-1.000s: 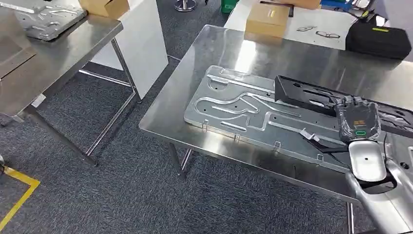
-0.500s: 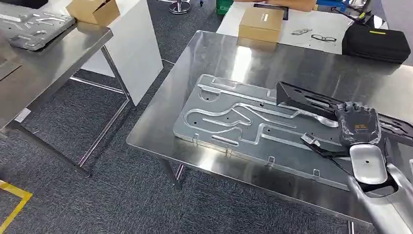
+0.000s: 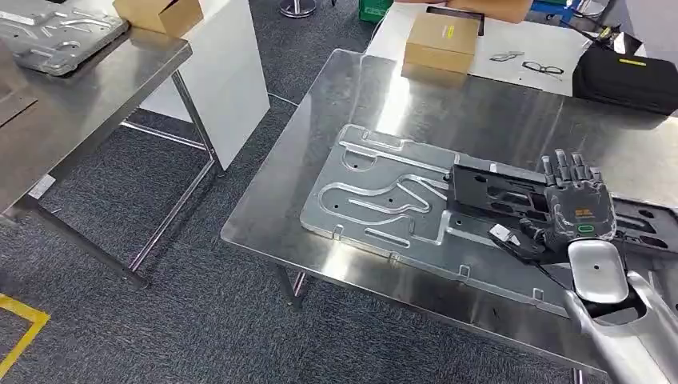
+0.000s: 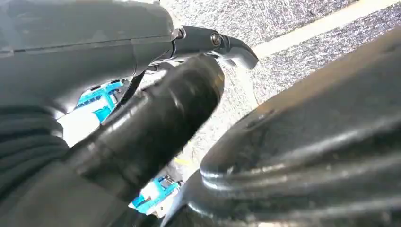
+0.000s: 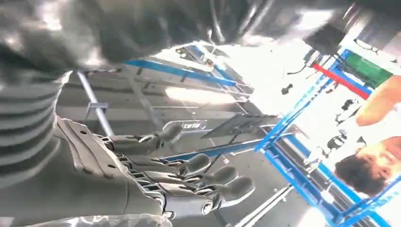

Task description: Take the parts from the cabinet and place them on the table.

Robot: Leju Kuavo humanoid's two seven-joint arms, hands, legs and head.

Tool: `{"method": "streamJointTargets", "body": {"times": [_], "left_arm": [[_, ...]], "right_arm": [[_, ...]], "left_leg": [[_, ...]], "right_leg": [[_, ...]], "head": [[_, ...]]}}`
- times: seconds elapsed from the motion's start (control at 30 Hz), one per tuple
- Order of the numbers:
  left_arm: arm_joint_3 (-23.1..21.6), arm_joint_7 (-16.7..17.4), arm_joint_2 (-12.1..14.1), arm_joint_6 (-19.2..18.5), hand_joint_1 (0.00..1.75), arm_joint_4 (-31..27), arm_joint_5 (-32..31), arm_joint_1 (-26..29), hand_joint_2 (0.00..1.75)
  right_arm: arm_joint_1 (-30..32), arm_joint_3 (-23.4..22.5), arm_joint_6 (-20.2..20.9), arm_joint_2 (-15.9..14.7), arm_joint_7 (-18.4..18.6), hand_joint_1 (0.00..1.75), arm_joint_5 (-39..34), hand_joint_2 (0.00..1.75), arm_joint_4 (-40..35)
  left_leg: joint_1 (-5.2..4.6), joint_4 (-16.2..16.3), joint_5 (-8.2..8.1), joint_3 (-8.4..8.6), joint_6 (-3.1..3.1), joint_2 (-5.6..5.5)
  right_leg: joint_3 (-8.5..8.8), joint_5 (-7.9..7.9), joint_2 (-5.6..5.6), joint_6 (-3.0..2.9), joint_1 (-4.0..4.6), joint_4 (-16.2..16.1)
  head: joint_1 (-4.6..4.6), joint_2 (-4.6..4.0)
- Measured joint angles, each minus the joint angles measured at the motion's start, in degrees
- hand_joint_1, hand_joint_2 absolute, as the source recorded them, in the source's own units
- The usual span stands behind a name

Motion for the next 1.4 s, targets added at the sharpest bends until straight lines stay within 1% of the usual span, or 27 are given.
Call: {"method": "streamJointTargets", "body": {"times": [0.17, 0.3, 0.4, 0.43, 0.53, 0.57, 0.6, 0.63, 0.7, 0.73, 0.77, 0.8, 0.83, 0.9, 0.93, 0.97, 1.03, 1.07, 1.1, 1.13, 1.17, 1.23, 1.27, 1.3, 1.33, 1.37, 1.4], "left_arm": [[0.0, 0.6, 0.0, 0.4, 0.00, 0.0, 0.1, 0.0, 0.00], [0.0, 2.3, 0.0, 1.6, 0.00, 0.0, -0.9, 0.0, 0.00], [-0.1, 2.7, 0.0, 2.4, 0.00, 0.0, -1.5, 0.0, 0.00], [-0.2, 2.8, -0.1, 2.8, 0.00, 0.0, -1.7, 0.0, 1.75], [-1.0, 2.9, -0.1, 3.7, 0.00, 0.0, -2.1, 0.1, 1.75], [-1.1, 2.6, -0.1, 3.8, 0.00, 0.0, -2.1, 0.1, 1.75], [-1.1, 2.3, -0.2, 3.9, 0.00, 0.0, -2.1, 0.1, 1.75], [-1.1, 1.8, -0.3, 4.0, 0.00, 0.0, -2.1, 0.1, 1.75], [-1.1, 1.4, -0.3, 4.1, 0.00, 0.0, -2.0, 0.1, 1.75], [-1.1, 1.3, -0.3, 4.1, 0.00, 0.0, -2.0, 0.1, 1.75], [-1.1, 1.3, -0.4, 4.2, 0.00, 0.0, -2.0, 0.1, 1.75], [-1.1, 1.2, -0.4, 4.2, 0.00, 0.0, -2.0, 0.1, 0.00], [-1.1, 1.0, -0.5, 4.2, 0.00, 0.0, -1.9, 0.1, 0.00], [-1.1, 0.3, -0.7, 4.4, 0.00, 0.0, -1.6, 0.1, 0.00], [-1.1, -0.2, -0.7, 4.6, 0.00, 0.0, -1.6, 0.1, 0.00], [-1.1, -0.6, -0.7, 4.9, 0.00, 0.0, -1.5, 0.2, 1.75], [-1.1, -1.6, -0.7, 5.8, 0.00, 0.0, -1.4, 0.3, 1.75], [-1.1, -2.2, -0.7, 6.4, 0.00, 0.0, -1.5, 0.4, 1.75], [-1.2, -2.8, -0.6, 6.9, 0.00, 0.0, -1.6, 0.7, 1.75], [-1.2, -3.3, -0.6, 7.3, 0.00, 0.0, -1.8, 0.7, 1.75], [-1.2, -3.6, -0.7, 7.5, 0.00, 0.0, -1.9, 0.7, 1.75], [-1.2, -4.0, -0.7, 8.0, 0.00, 0.0, -2.1, 0.6, 1.75], [-1.2, -4.5, -0.7, 8.4, 0.00, 0.0, -2.1, 0.6, 1.75], [-1.3, -5.1, -0.7, 9.1, 0.00, 0.0, -2.3, 0.5, 1.75], [-1.4, -5.8, -0.7, 9.7, 0.00, 0.0, -2.7, 0.4, 1.75], [-1.5, -6.7, -0.7, 10.3, 0.00, 0.0, -2.8, 0.3, 1.75], [-1.5, -7.8, -0.6, 11.2, 0.00, 0.0, -2.9, 0.1, 1.75]], "right_arm": [[0.1, 0.0, -0.9, 0.5, 0.2, 0.00, -0.2, 0.00, 0.0], [1.6, -0.9, -7.9, 3.0, 3.0, 0.00, 1.2, 0.00, -0.5], [3.4, -1.8, -12.1, 5.0, 2.6, 0.00, 0.6, 0.00, -2.1], [4.1, -2.2, -13.7, 5.9, 2.4, 0.00, 0.6, 0.00, -2.9], [7.5, -3.9, -17.5, 8.7, 0.6, 0.00, -0.6, 0.00, -6.0], [8.9, -4.2, -19.0, 9.4, -0.2, 0.00, -0.9, 0.00, -7.4], [10.4, -4.3, -20.8, 9.8, -1.0, 0.00, -0.9, 0.00, -8.2], [11.6, -4.5, -22.6, 10.4, -1.6, 0.00, -0.8, 0.00, -9.1], [13.8, -4.6, -24.2, 11.3, -2.0, 0.00, -0.6, 0.00, -10.4], [14.7, -4.8, -24.3, 11.6, -2.1, 0.00, -0.6, 0.00, -10.7], [15.4, -4.9, -24.3, 11.8, -2.2, 0.00, -0.6, 0.00, -11.0], [15.9, -4.9, -24.3, 11.9, -2.2, 0.00, -0.6, 0.00, -11.2], [16.2, -4.9, -24.4, 12.1, -2.3, 0.00, -0.6, 1.75, -11.5], [17.1, -5.4, -25.9, 12.5, -3.5, 0.00, -0.5, 1.75, -12.7], [18.0, -5.5, -26.8, 12.7, -4.1, 0.00, -0.3, 1.75, -13.4], [19.4, -5.6, -27.5, 13.2, -4.8, 0.00, -0.2, 1.75, -14.4], [21.9, -5.4, -27.7, 14.1, -5.7, 0.00, -1.0, 1.75, -16.1], [23.3, -5.0, -27.7, 14.7, -5.9, 0.00, -1.0, 1.75, -16.9], [24.6, -4.7, -27.7, 15.2, -5.7, 0.00, -0.4, 1.75, -17.3], [25.8, -4.2, -27.8, 15.7, -5.2, 0.00, 0.4, 1.75, -17.8], [26.9, -3.8, -27.8, 16.1, -5.0, 0.00, 0.9, 1.75, -18.2], [28.4, -3.3, -27.7, 16.7, -5.0, 0.00, 0.9, 1.75, -18.7], [29.1, -3.2, -26.8, 17.0, -5.2, 0.00, -0.1, 1.75, -18.8], [29.8, -2.9, -25.3, 17.2, -5.3, 0.00, -1.3, 1.75, -18.8], [30.9, -2.4, -23.6, 17.8, -5.1, 0.00, -2.8, 1.75, -18.7], [32.1, -2.1, -22.7, 18.0, -4.6, 0.00, -3.3, 1.75, -18.6], [33.1, -1.4, -21.8, 18.4, -3.6, 0.00, -3.6, 1.75, -18.3]], "left_leg": [[0.00, 0.0, 0.18, 0.02, 0.25, 0.00], [-0.07, 0.3, 0.15, -0.02, 0.28, -0.01], [-0.17, 0.4, 0.02, -0.06, 0.45, -0.03], [-0.23, 0.5, -0.05, -0.07, 0.57, -0.03], [-0.26, 0.8, -0.13, -0.02, 0.98, -0.04], [0.14, 0.1, 0.16, 0.24, 1.37, 0.03], [0.38, -0.6, 0.52, 0.60, 1.69, 0.28], [0.35, -0.8, 0.59, 0.57, 1.91, 0.29], [0.27, -0.6, 0.65, 0.28, 1.99, 0.36], [0.20, -0.4, 0.66, 0.03, 2.00, 0.42], [0.19, -0.1, 0.67, -0.28, 1.99, 0.45], [0.20, 0.2, 0.68, -0.60, 1.98, 0.49], [0.20, 0.6, 0.69, -0.98, 1.96, 0.53], [0.25, 1.7, 0.74, -1.85, 1.75, 0.53], [0.27, 1.9, 0.87, -2.07, 1.38, 0.49], [0.09, 2.1, 1.01, -2.11, 0.93, 0.22], [0.15, 2.0, 1.71, -2.33, 0.10, 0.08], [0.08, 1.9, 2.02, -2.41, -0.30, -0.05], [0.30, 2.3, 1.65, -2.67, -0.61, -0.06], [0.44, 3.7, -0.97, -3.38, -1.10, 0.16], [0.62, 6.8, -4.73, -4.37, -1.60, 0.30], [1.04, 15.4, -10.73, -6.27, -2.34, 0.54], [1.13, 18.5, -11.54, -6.49, -2.54, 0.58], [1.18, 19.2, -10.75, -5.70, -2.61, 0.59], [1.20, 17.7, -9.03, -3.80, -2.58, 0.59], [1.21, 14.0, -6.95, -0.75, -2.44, 0.60], [1.20, 8.6, -5.62, 3.20, -2.17, 0.58]], "right_leg": [[0.00, 0.19, -0.02, 0.30, 0.03, 0.0], [0.07, 0.28, 0.00, 0.51, -0.02, 0.0], [0.11, 0.19, -0.02, 0.64, -0.06, 0.0], [0.12, 0.17, -0.02, 0.68, -0.17, 0.0], [0.35, 0.28, -0.02, 1.15, -0.31, -0.2], [0.45, 0.15, -0.02, 1.37, -0.06, -0.2], [0.48, -1.03, 0.02, 1.33, -0.23, 0.7], [-0.56, -3.06, 0.02, 1.16, -0.11, 3.0], [-4.50, -8.14, 0.07, 1.07, 0.03, 11.8], [-6.47, -9.79, 0.08, 1.09, 0.04, 16.1], [-7.54, -9.91, 0.07, 1.07, 0.04, 18.4], [-7.24, -8.59, 0.05, 1.06, 0.02, 17.8], [-5.65, -6.22, 0.03, 1.05, -0.04, 14.7], [-0.12, -1.67, -0.04, 0.97, -0.23, 4.2], [0.34, -2.96, -0.04, 0.73, -0.04, 3.2], [-0.36, -0.89, 0.12, 0.50, 0.46, 3.6], [-0.72, -1.24, 0.16, -0.05, 0.51, 3.2], [-0.87, -0.93, 0.13, -0.52, 0.46, 3.1], [-1.55, -0.29, -0.11, -1.09, 0.02, 2.8], [-2.09, 0.15, -0.15, -1.59, 0.02, 2.8], [-2.60, 0.64, -0.25, -2.01, 0.04, 2.8], [-4.01, 1.60, -0.28, -2.00, 0.13, 2.9], [-4.70, 2.09, -0.31, -1.92, 0.15, 2.9], [-5.29, 2.46, -0.39, -1.87, 0.14, 3.0], [-5.75, 2.79, -0.54, -1.77, 0.13, 3.0], [-5.93, 3.10, -0.62, -1.65, 0.13, 3.1], [-6.30, 3.42, -0.60, -1.47, 0.12, 3.1]], "head": [[0.00, 0.00], [0.00, 0.00], [0.00, 0.00], [0.00, 0.00], [0.00, 0.00], [0.00, 0.00], [0.00, 0.00], [0.02, 0.00], [0.00, 0.00], [0.00, 0.00], [0.00, 0.00], [0.00, 0.00], [0.00, 0.00], [0.00, 0.00], [-0.02, 0.00], [0.02, 0.00], [-0.02, 0.00], [0.00, 0.00], [0.00, 0.00], [-0.02, 0.00], [-0.02, 0.00], [-0.02, 0.00], [-0.02, 0.00], [-0.02, 0.00], [-0.02, 0.00], [-0.02, 0.00], [-0.02, 0.00]]}}
